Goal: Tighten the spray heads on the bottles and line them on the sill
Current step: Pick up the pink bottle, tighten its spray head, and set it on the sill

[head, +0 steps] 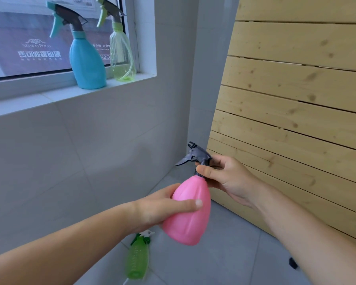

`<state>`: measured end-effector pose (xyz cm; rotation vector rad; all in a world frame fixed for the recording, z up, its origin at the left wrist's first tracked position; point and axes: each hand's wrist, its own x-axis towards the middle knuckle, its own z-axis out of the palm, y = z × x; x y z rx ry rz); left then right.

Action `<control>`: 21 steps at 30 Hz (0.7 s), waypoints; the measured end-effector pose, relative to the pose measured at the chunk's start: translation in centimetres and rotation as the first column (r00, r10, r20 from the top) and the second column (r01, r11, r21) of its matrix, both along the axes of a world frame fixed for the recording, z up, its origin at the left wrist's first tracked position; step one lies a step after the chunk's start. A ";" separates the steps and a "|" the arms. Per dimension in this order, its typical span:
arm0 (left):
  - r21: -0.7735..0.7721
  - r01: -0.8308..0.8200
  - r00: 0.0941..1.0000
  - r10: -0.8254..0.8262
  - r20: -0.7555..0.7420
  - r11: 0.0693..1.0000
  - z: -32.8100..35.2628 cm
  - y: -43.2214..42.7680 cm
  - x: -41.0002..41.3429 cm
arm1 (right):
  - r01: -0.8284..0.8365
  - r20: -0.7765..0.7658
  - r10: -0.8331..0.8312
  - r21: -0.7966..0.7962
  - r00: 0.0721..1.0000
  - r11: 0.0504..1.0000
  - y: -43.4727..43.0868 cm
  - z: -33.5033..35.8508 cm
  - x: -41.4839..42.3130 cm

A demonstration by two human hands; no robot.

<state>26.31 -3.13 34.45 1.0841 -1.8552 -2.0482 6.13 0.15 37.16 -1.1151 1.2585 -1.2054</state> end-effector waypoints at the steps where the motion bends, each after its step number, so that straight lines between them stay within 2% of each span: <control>1: 0.039 -0.016 1.000 0.016 0.005 0.999 0.0 0.0 0.0 | 0.055 0.002 -0.055 0.000 0.998 0.998 -0.1 -0.2 0.4; 4: 0.139 -0.054 0.999 0.053 0.009 0.989 -0.1 -0.3 0.2 | 0.171 0.004 -0.171 -0.009 0.985 0.985 -0.2 -0.3 1.3; 12: 0.017 -0.039 0.996 0.037 0.085 0.999 0.2 0.3 0.4 | 0.244 0.036 -0.244 0.010 0.969 0.970 -0.6 -0.9 2.4; 17: 0.156 -0.089 0.990 0.105 -0.095 0.984 -0.1 0.1 0.5 | 0.249 0.074 -0.251 0.034 0.965 0.968 -0.9 -0.7 2.4; 18: 0.112 -0.111 0.989 0.120 -0.084 0.988 -0.1 0.1 0.4 | 0.243 0.086 -0.244 0.029 0.966 0.970 -0.9 -0.7 2.3; 21: -0.151 -0.150 0.987 0.158 0.040 0.977 0.3 0.3 -0.1 | 0.234 0.126 -0.233 0.008 0.964 0.972 -0.9 -0.9 2.4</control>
